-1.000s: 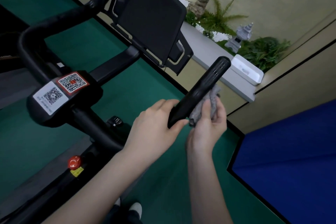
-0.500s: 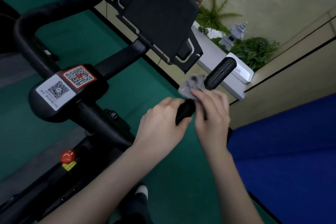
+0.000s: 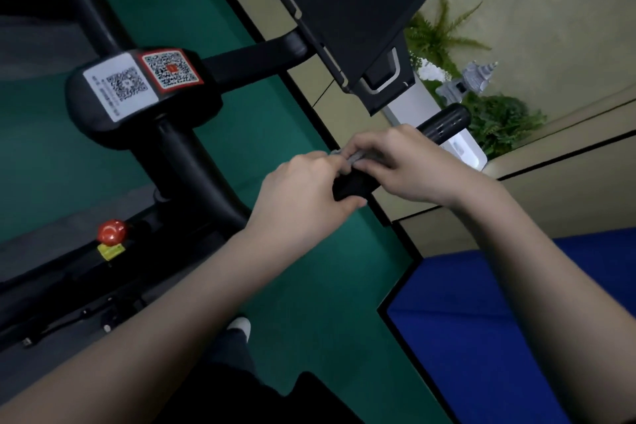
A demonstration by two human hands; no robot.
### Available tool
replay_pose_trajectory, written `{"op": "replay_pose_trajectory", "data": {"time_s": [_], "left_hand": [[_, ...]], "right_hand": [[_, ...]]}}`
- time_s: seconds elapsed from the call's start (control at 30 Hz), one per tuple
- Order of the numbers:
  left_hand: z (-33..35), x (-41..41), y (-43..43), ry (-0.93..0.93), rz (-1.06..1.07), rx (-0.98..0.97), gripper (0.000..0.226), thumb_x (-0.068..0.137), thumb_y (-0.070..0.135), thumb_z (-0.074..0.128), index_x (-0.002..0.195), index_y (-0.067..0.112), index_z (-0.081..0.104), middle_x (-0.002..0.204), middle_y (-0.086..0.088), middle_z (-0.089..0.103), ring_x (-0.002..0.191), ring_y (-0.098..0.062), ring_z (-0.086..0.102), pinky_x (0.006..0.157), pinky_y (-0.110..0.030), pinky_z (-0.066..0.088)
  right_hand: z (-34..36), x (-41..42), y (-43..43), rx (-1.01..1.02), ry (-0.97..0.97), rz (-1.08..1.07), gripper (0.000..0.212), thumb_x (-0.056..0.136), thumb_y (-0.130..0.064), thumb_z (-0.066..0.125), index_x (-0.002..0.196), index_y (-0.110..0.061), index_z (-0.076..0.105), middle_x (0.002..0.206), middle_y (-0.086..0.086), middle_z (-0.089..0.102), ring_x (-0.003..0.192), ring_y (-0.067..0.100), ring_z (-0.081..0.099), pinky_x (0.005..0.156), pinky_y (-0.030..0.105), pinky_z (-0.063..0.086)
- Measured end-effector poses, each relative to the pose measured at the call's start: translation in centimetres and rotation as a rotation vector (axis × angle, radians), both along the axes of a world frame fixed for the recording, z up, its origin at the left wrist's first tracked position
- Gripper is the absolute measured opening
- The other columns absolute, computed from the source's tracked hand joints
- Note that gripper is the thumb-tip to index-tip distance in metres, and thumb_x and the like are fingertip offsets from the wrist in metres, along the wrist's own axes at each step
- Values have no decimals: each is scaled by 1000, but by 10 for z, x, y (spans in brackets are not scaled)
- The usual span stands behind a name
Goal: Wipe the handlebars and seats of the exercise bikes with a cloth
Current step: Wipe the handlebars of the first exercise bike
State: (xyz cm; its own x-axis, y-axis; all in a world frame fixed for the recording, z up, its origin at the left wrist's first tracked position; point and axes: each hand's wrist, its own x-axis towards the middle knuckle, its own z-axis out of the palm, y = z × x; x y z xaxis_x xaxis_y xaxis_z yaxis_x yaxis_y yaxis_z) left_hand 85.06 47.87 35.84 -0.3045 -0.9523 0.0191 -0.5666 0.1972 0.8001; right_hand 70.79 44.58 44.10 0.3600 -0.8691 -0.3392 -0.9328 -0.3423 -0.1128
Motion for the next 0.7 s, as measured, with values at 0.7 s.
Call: {"op": "replay_pose_trajectory", "data": {"time_s": [0.7], "left_hand": [[2, 0, -7, 29, -40, 50, 33, 74, 52, 71, 100, 33, 64, 93, 13, 59, 94, -15, 58, 83, -35, 50]], "right_hand": [[15, -26, -32, -108, 120, 107, 16, 89, -8, 60, 100, -11, 72, 102, 8, 71, 100, 25, 64, 87, 38, 50]]}}
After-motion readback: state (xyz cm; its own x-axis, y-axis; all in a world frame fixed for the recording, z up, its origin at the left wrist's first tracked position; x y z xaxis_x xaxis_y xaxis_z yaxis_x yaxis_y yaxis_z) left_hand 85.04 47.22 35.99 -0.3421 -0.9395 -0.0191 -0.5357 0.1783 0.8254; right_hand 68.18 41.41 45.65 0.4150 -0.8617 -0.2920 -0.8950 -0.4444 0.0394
